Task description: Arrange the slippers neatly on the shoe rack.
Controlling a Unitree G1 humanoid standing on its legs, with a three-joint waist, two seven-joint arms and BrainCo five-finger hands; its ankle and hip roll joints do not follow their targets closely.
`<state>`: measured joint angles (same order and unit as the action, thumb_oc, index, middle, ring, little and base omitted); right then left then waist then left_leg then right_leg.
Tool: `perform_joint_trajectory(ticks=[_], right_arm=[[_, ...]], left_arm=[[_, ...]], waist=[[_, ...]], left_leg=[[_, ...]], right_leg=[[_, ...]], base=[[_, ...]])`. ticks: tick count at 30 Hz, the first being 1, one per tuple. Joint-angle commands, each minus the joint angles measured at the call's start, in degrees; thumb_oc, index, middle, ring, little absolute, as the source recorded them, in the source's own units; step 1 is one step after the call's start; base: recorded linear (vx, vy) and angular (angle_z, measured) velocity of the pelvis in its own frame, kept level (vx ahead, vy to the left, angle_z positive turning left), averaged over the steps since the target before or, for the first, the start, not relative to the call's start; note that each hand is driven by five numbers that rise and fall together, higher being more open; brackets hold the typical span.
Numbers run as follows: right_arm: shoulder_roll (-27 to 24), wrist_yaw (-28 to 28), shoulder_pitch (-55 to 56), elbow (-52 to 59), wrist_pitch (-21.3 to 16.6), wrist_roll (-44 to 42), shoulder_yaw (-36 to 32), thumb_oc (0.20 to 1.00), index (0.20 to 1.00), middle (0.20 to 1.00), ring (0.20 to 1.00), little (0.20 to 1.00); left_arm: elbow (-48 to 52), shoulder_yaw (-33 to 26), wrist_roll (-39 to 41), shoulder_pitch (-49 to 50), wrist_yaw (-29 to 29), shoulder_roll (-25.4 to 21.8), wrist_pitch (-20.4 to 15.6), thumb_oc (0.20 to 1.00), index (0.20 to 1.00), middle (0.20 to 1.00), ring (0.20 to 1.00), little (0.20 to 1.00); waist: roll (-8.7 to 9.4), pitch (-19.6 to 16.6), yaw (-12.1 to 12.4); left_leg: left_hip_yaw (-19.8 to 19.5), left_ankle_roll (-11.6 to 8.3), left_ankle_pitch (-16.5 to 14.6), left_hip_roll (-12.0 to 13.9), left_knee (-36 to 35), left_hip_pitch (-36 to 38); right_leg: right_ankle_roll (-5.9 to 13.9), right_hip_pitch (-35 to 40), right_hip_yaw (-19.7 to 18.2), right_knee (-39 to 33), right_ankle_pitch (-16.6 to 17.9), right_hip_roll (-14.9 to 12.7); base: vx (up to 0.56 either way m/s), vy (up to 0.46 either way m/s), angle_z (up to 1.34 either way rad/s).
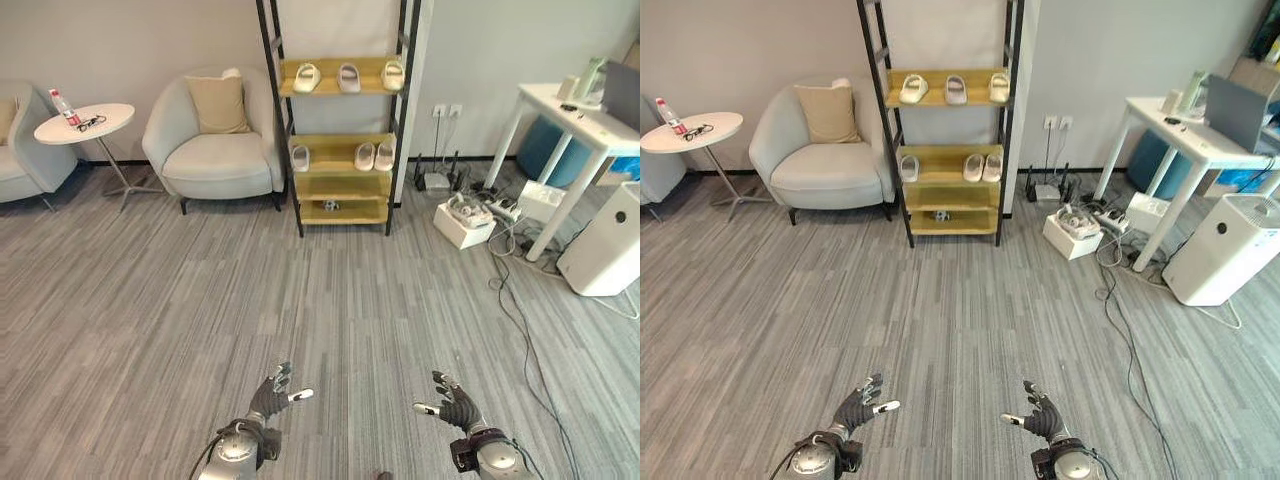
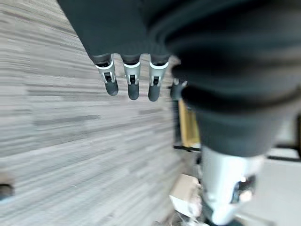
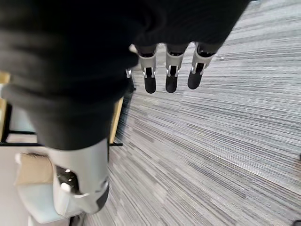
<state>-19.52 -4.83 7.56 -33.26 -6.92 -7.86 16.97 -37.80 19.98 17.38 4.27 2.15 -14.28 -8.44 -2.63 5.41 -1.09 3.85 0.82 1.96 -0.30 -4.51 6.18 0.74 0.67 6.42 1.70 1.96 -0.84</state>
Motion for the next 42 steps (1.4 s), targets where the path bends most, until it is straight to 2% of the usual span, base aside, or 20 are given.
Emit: perform_joint_trajectory(ticks=[1,17,32,42], right_arm=[[0.8,-0.8,-1.9,3.1,-1.5,0.5,0.0,1.0,1.0,1.0,1.0,1.0],[2.0,-1.0,-1.7,5.5,-1.2,0.4,0.2,1.0,1.0,1.0,1.0,1.0],[1.8,0.2,-2.4,4.7,-1.0,-1.4,1.1,1.0,1.0,1.0,1.0,1.0],[1.9,-0.1,-3.2,4.4,-0.9,0.0,1.9,1.0,1.0,1.0,1.0,1.0]], left_arm=[[2.7,-1.7,0.6,-3.1,0.2,-0.9,-1.8,1.0,1.0,1.0,1.0,1.0],[6.3,-4.1,1.5,-1.7,2.1,-1.1,-1.5,1.0,1.0,1.0,1.0,1.0],[6.7,-4.0,1.2,-0.7,1.7,-1.2,-0.9,1.0,1.0,1.0,1.0,1.0],[6.9,-3.8,1.7,-1.4,2.1,-1.3,-1.4,1.0,1.0,1.0,1.0,1.0]], waist=[[3.81,0.8,0.0],[4.66,0.8,-0.6],[4.09,0.6,-0.2],[4.51,1.4,-0.5]], left_leg=[[1.6,-2.9,-3.6,2.0,-0.5,1.2],[2.2,-2.22,-4.7,1.4,-0.5,2.4],[2.1,-2.67,-5.0,2.2,-0.5,3.7],[2.4,-2.08,-5.5,1.6,-0.5,3.5]], right_leg=[[7.28,5.1,-1.9,-6.7,-1.7,-4.9],[7.47,5.9,-3.0,-6.7,-1.5,-5.6],[7.03,6.8,-2.7,-6.7,-2.7,-5.1],[7.38,6.4,-3.4,-6.7,-2.2,-5.4]], base=[[0.0,0.006,0.06],[0.01,0.007,-0.03],[0.02,-0.012,-0.01],[0.02,0.023,-0.02]])
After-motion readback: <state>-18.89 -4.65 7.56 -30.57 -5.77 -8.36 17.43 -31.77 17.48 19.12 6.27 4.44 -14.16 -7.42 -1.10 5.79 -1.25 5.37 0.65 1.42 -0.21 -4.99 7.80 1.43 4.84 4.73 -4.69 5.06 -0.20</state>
